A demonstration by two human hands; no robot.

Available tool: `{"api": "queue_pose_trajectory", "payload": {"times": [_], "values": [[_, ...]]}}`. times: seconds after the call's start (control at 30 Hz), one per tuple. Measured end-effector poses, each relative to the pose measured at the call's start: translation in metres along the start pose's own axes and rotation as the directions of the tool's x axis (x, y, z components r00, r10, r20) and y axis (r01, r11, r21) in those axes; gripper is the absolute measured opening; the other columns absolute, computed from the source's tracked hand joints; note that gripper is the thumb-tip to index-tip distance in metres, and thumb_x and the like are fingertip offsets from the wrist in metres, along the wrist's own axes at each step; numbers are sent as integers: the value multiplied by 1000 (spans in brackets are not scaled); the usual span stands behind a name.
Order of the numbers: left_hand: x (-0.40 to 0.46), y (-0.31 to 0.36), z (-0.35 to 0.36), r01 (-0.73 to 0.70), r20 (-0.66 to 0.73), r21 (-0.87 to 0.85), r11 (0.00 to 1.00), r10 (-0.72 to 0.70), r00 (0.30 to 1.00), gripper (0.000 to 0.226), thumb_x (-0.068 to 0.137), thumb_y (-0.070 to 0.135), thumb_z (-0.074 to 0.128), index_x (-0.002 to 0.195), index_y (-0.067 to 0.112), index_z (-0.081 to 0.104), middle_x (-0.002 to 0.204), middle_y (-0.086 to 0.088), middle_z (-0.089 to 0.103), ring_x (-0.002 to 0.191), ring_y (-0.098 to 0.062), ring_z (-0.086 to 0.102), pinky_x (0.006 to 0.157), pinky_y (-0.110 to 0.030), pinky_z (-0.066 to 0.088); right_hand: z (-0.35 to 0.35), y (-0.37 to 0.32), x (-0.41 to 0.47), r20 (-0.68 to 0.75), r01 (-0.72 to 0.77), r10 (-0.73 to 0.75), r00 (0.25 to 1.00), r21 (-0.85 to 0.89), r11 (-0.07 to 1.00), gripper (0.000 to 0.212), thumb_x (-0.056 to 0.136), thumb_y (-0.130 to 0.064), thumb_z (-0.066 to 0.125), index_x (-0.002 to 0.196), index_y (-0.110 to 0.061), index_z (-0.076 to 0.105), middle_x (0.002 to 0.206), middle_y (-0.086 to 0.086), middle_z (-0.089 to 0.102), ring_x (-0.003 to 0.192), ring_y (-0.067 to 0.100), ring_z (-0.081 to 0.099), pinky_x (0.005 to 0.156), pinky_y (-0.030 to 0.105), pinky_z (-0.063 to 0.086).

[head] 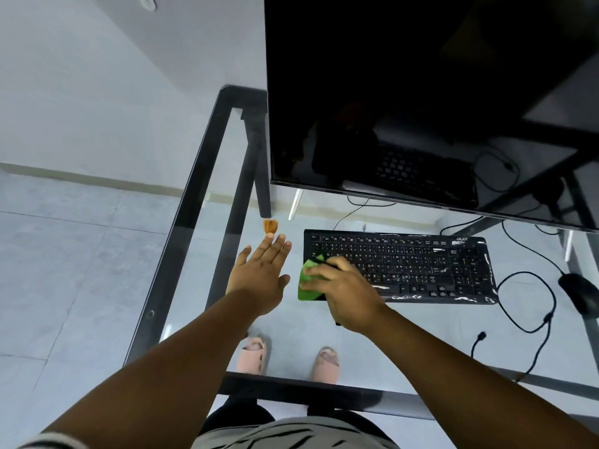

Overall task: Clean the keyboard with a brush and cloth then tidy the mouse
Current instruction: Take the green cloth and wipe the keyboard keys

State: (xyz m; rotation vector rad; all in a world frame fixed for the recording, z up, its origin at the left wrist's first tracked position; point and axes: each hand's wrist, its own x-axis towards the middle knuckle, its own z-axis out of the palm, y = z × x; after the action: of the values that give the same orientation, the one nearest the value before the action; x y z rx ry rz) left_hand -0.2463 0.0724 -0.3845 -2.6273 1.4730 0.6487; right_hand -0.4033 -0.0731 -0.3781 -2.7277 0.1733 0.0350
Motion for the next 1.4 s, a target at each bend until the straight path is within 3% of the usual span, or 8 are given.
{"api": "queue_pose_trajectory", "payload": {"times": [0.2, 0.4, 0.53, 0.73, 0.87, 1.0, 1.2, 1.4], "values": [[-1, 0, -1, 2, 5, 9, 1000, -2, 1000, 63, 102, 46, 21, 153, 28, -11, 160, 9, -18, 145, -11, -21, 121, -42, -3, -5, 12, -23, -1, 40, -40, 999, -16, 999, 47, 73, 2, 59, 100, -32, 74, 122, -13, 64, 111, 27, 49, 85, 46, 52], [0, 2, 1, 9, 8, 3, 1000, -9, 1000, 64, 102, 46, 21, 153, 28, -12, 159, 9, -19, 145, -12, -22, 120, -43, -4, 0, -4, -9, -63, 9, -11, 998, -26, 1000, 51, 74, 2, 62, 112, -31, 70, 127, -10, 62, 112, 31, 50, 88, 46, 52], [-1, 1, -1, 5, 4, 14, 1000, -6, 1000, 64, 102, 47, 21, 153, 28, -11, 159, 9, -18, 146, -13, -21, 119, -44, -5, -4, 8, -25, -56, 41, -43, 997, -46, 998, 52, 69, 6, 67, 103, -33, 74, 123, -12, 64, 113, 31, 52, 87, 45, 52], [0, 11, 0, 43, -25, 28, 999, -42, 999, 61, 101, 43, 16, 154, 24, -6, 162, 5, -12, 148, -15, -15, 120, -45, -3, -11, 32, -46, -175, -99, 96, 980, -9, 995, 51, 65, 12, 66, 93, -29, 77, 116, -10, 68, 113, 25, 45, 84, 48, 53], [0, 19, 0, 77, -35, -42, 996, -79, 996, 66, 98, 54, 10, 155, 24, -2, 162, 6, -9, 148, -13, -13, 119, -45, -4, -3, 14, -30, -164, -129, 134, 977, 42, 991, 53, 73, 8, 58, 105, -31, 74, 122, -8, 65, 113, 28, 45, 91, 47, 50], [-1, 16, 4, 66, -31, -19, 998, -66, 997, 76, 94, 65, 12, 154, 23, -7, 161, 6, -14, 147, -13, -17, 118, -47, -6, -3, 25, -44, -128, -43, 45, 991, 20, 999, 49, 69, 11, 65, 97, -27, 77, 120, -7, 67, 111, 31, 50, 86, 46, 53], [-5, 19, 14, -5, -144, -75, 997, -6, 990, 69, 94, 57, 9, 155, 25, 0, 162, 8, -7, 149, -13, -9, 118, -45, -3, -17, 38, -39, -326, -249, 272, 905, 110, 962, 50, 71, 11, 62, 109, -19, 74, 116, -4, 68, 104, 24, 49, 91, 34, 51], [-11, 21, 19, -51, -124, -100, 994, 38, 992, 67, 100, 45, 29, 154, 28, -7, 160, 12, -15, 147, -10, -14, 118, -41, -6, -10, 15, -21, -194, -137, 143, 971, 46, 990, 49, 74, 6, 59, 112, -22, 72, 120, -4, 63, 105, 22, 45, 91, 27, 45]]}}
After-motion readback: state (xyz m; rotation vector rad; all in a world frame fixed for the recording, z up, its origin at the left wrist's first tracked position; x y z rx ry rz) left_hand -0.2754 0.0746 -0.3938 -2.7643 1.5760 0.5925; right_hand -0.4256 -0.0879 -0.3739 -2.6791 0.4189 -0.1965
